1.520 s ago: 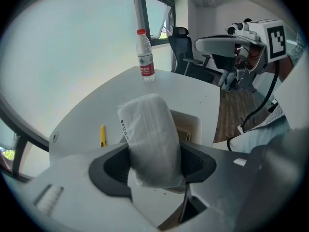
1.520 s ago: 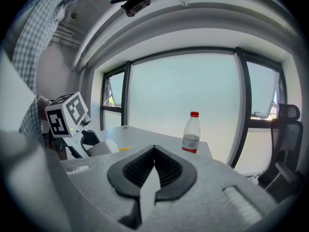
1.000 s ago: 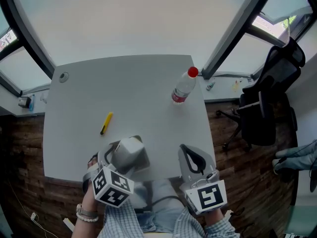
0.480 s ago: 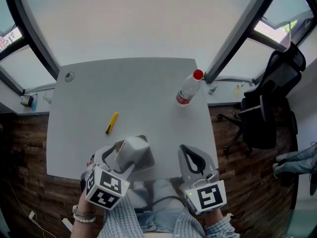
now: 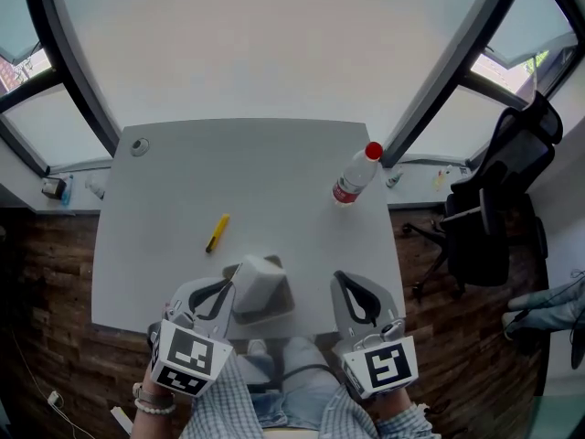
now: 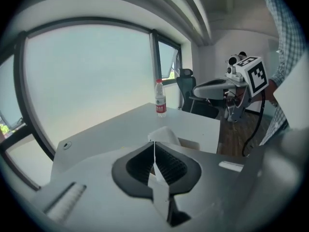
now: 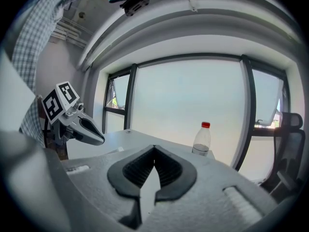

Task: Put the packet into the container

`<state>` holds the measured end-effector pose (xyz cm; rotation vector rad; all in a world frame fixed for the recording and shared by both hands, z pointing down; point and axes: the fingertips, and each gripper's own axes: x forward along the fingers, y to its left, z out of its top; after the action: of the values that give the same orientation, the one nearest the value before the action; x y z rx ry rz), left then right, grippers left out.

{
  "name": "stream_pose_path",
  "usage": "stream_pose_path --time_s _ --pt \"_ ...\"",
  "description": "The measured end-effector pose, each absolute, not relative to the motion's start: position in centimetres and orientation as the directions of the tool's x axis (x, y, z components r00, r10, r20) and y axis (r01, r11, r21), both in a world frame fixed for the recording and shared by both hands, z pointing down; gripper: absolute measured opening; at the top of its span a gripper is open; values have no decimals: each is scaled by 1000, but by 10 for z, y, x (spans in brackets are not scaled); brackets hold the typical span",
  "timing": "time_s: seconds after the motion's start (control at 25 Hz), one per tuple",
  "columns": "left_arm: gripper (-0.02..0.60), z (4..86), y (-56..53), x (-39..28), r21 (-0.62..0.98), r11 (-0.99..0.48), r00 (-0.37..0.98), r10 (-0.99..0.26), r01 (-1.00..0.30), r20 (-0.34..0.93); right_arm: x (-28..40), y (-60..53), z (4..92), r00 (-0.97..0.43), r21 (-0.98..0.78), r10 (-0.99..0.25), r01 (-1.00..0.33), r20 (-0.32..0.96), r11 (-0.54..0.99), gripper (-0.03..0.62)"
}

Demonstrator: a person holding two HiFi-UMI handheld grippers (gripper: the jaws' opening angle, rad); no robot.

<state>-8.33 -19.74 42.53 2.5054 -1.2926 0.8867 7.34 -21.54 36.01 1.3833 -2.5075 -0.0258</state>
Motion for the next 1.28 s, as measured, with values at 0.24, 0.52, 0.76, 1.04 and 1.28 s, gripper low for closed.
stream_pose_path --time_s 0.24,0.52,0.76,1.04,1.28 --pt "3 396 -205 -98 -39 -552 480 -756 -833 444 66 -218 351 -508 165 -836 -824 207 541 2" --pt "3 360 -208 -107 -70 -537 493 -813 -841 311 58 -219 342 -514 178 -837 -820 188 544 2" --pt "2 328 -211 -110 -41 -527 506 -833 -849 222 53 -224 331 -519 198 -839 -816 160 543 2" --pt "2 309 -208 -116 -71 -506 489 -855 -860 171 53 -227 317 -522 203 -844 -819 124 536 2" --pt "2 303 -206 -126 -54 -473 462 -876 -880 142 46 -229 311 -542 208 -834 -808 105 551 2"
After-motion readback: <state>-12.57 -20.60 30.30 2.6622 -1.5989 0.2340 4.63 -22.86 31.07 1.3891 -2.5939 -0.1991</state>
